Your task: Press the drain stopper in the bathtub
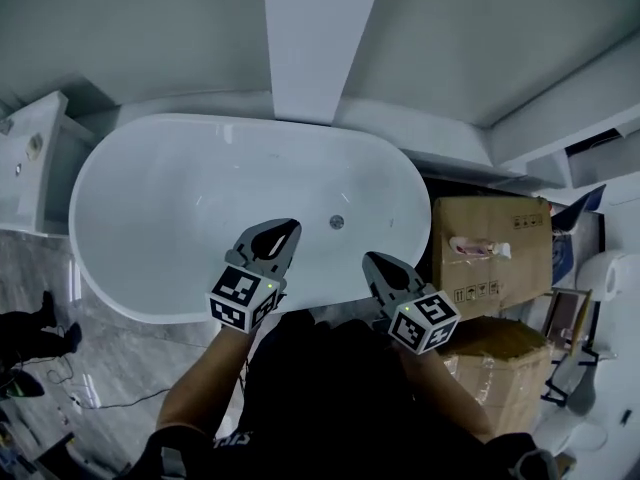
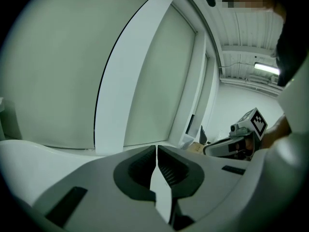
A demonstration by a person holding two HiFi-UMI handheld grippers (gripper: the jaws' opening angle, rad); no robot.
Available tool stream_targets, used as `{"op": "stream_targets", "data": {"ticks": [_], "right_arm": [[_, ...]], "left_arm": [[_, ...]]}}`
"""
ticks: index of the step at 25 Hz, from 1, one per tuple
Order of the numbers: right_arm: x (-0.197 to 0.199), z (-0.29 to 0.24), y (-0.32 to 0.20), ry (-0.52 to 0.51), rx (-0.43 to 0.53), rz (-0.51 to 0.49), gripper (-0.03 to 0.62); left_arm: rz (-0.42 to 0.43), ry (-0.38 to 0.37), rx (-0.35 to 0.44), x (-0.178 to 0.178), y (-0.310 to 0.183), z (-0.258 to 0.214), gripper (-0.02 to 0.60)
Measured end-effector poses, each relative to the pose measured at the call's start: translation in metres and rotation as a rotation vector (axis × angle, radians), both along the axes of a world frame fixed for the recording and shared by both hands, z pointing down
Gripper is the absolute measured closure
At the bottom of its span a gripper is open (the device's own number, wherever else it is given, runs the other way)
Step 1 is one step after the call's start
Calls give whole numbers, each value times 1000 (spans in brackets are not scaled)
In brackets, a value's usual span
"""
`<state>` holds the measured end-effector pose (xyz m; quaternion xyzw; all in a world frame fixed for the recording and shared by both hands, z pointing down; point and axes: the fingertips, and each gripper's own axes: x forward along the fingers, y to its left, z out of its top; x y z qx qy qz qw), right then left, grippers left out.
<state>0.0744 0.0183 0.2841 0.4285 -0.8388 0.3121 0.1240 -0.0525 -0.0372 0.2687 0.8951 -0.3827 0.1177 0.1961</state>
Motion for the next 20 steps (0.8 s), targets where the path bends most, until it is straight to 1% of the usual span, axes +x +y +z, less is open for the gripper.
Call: {"op": "stream_targets", "data": {"ticks": [5,9,11,16,20], "right_arm": [[-7,28,-20,17,-42,-25,580],[-5,49,-35,15,-75,-51,580],[-3,66,-44,15,-98,-75,580],[6,119,-67,27,-149,-152,580],[9,180,-77,51,-191,-194,580]], "left_arm": [[-4,1,-36,0,-18,27,555],[9,-8,-92,13,-25,55,555],[0,-15,-111,19,-32,67,555],[-42,-13,-157,38,-52,107,555],[-55,-22,-205,43,-65,159,555]]}}
